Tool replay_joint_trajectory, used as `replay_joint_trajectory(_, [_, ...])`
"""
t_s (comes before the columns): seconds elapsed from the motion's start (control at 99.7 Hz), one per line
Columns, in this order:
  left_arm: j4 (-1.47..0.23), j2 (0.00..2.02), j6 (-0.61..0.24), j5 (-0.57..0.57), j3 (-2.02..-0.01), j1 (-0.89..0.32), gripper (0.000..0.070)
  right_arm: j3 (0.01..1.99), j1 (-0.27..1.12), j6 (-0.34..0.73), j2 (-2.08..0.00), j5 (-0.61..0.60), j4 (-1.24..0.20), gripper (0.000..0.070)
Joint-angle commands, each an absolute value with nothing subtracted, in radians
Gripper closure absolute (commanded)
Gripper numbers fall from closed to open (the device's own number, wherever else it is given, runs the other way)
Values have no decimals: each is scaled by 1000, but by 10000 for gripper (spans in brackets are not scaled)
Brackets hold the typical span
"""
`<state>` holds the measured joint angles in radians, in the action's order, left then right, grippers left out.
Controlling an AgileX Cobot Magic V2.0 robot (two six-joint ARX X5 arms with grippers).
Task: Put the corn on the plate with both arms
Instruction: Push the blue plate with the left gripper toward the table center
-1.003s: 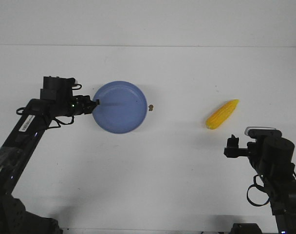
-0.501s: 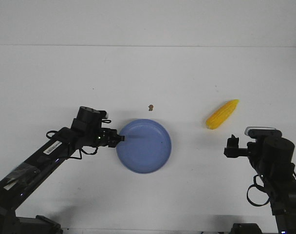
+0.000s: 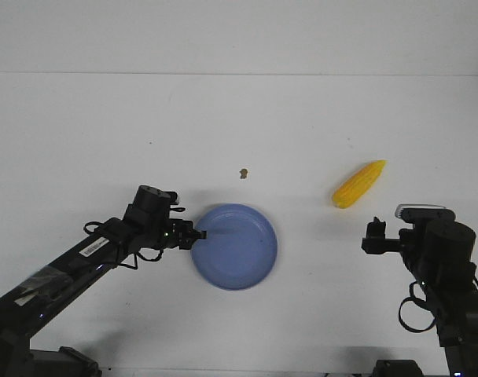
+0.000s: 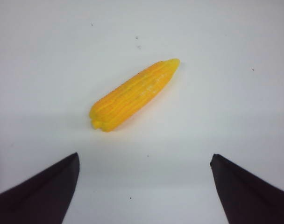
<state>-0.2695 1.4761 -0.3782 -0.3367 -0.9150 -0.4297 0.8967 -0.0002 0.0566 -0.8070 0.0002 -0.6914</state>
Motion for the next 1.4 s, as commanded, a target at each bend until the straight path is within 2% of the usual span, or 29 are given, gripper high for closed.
replay_joint_trajectory(0.0, [-260, 1480, -387, -337, -918, -435, 690, 910, 1, 56, -813, 0, -682, 105])
replay_joint_trajectory(0.572, [-268, 1504, -387, -332, -911, -451, 681, 910, 1, 56, -813, 0, -682, 105])
replay_joint_trajectory(0.622, [-268, 1504, -387, -332, -911, -451, 654, 910, 1, 56, -813, 0, -682, 105])
replay_joint_trajectory(0.712, [-269, 1504, -387, -332, -911, -452, 551, 910, 1, 56, -813, 0, -682, 105])
replay_joint_trajectory(0.852, [-269, 1504, -387, -332, -911, -452, 535, 910, 1, 56, -813, 0, -682, 105])
replay_joint_trajectory(1.013, [-260, 1504, -380, -332, -911, -452, 352, 910, 1, 56, -813, 0, -682, 105])
replay_joint_trajectory(1.093, [-248, 1501, -367, -332, -911, -450, 308, 910, 1, 56, -813, 0, -682, 105])
replay_joint_trajectory(1.253, [-229, 1463, -321, -325, -912, -414, 305, 910, 1, 56, -812, 0, -682, 105])
replay_joint_trajectory(1.394, [-229, 1368, -229, -227, -913, -358, 306, 910, 1, 56, -813, 0, -682, 105])
